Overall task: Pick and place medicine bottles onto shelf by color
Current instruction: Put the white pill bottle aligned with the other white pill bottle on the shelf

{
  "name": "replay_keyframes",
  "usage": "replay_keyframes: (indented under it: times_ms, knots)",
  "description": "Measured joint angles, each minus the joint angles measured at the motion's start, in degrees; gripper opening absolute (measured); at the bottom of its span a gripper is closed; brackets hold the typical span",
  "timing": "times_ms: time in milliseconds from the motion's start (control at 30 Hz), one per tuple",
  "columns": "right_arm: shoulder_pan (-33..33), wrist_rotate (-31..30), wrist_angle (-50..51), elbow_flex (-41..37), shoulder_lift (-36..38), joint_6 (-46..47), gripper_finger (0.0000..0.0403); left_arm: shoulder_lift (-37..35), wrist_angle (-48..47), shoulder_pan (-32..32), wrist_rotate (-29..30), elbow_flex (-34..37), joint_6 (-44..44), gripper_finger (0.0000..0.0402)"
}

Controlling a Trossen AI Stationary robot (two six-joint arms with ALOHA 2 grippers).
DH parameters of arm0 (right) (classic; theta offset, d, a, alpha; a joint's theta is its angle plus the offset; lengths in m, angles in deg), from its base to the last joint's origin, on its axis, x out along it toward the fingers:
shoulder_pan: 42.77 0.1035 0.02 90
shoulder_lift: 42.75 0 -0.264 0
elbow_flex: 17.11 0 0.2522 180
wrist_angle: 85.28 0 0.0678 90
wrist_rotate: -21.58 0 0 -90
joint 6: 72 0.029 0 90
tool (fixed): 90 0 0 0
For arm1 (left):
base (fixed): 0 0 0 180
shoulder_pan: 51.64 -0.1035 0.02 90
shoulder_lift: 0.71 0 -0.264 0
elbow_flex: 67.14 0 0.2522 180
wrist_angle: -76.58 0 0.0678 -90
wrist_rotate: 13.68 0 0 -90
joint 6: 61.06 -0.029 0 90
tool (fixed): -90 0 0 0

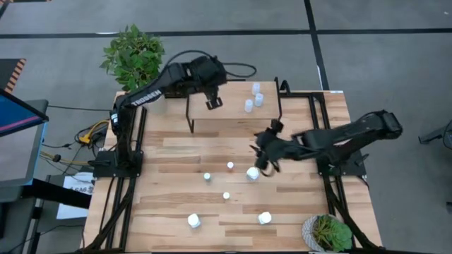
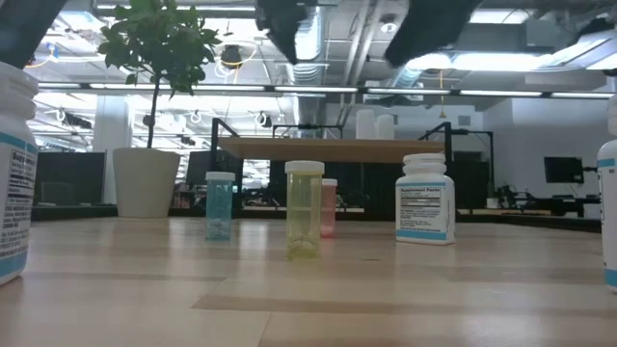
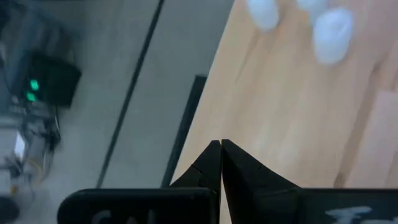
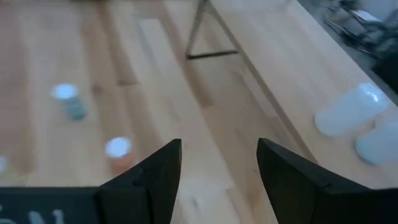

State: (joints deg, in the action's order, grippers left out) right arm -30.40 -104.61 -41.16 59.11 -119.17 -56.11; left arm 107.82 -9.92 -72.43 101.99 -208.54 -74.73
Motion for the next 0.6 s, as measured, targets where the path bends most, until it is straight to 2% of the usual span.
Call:
replay_keyframes:
  times_ms: [67,133,333,400,533,600]
  knots:
    - [-1.75,-0.55,-3.53,-0.01,-2.74,-0.34,0.0227,0.00,-3.40,-1.59,0.04,-0.91,1.50,0.0000]
    - [-2.82,-3.97,-7.25,-0.01,-5.63,-0.41,0.0218,-0.14,-7.33,-3.02,0.04,-1.07,3.47,0.0000]
    - [-4.50,-22.29,-19.54,0.01,-14.53,-1.72,0.0171,-0.39,-13.05,-5.02,-1.22,-1.16,7.34,0.0000]
    - [-5.17,-25.86,-24.99,-0.02,-17.15,-4.24,0.0150,-0.39,-12.98,-5.03,-1.23,-1.16,6.50,0.0000]
    - [-6.87,-25.76,-37.74,0.29,-21.72,-11.75,0.0104,-0.39,-12.68,-5.02,-1.23,-1.16,4.36,0.0000]
    - [-7.94,-25.50,-39.72,0.73,-23.54,-14.53,0.0081,-0.39,-12.63,-5.02,-1.23,-1.16,3.57,0.0000]
